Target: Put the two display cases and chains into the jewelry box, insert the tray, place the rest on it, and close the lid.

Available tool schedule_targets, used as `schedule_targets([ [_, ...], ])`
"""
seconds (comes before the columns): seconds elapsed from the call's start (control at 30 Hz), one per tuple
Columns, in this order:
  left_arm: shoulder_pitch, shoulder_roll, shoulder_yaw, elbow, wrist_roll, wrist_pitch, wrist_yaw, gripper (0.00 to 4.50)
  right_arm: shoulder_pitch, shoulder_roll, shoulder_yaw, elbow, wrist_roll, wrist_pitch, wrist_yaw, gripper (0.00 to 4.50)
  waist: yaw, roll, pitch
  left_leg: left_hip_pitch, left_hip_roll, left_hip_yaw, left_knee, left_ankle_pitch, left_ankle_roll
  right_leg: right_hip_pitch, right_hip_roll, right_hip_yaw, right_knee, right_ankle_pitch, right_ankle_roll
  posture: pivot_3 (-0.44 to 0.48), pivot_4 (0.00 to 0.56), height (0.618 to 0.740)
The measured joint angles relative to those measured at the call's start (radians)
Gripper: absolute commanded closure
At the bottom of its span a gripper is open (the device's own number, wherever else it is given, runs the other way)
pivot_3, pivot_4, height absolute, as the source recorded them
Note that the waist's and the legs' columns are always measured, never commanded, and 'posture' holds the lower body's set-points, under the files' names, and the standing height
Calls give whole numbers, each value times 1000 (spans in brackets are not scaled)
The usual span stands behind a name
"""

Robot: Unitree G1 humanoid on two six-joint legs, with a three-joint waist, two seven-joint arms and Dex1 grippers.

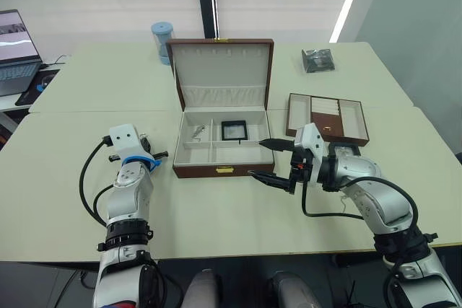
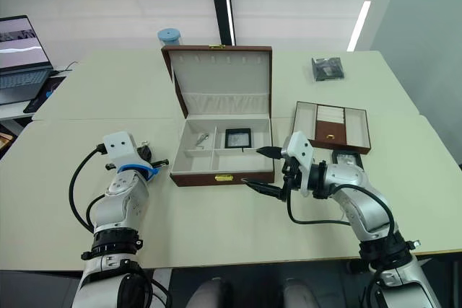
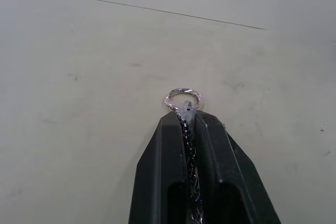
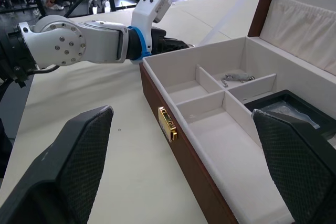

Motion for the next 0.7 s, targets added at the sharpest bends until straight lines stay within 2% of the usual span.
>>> schedule_targets([
  [0.17, 66, -2, -9, -185, -49, 144, -25, 4469, -1, -4, -1, 0, 1, -1, 1, 0, 0, -1, 1, -1, 0, -1, 0, 0, 0, 0, 0, -1, 0, 0, 0, 0, 150, 740],
  [0.4, 79, 17, -4, -443, -121, 300, -48, 4469, -6, -7, -3, 10, 1, -5, 3, 0, 0, -1, 1, -1, 0, -1, 0, 0, 0, 0, 0, -1, 0, 0, 0, 0, 150, 740],
  [0.53, 75, 42, 2, -543, -168, 365, -77, 4469, -8, -7, -3, 23, 1, -11, 3, 0, 0, -1, 1, -1, 0, -1, 0, 0, 0, -1, 0, -1, -1, 0, 0, 0, 150, 740],
  [0.7, 59, 84, 6, -589, -230, 434, -127, 4469, -10, -7, -9, 34, 1, -25, 3, 0, 0, -1, 1, -1, 0, -1, 0, 0, 0, -1, 1, 0, -1, 0, 0, 0, 150, 740],
])
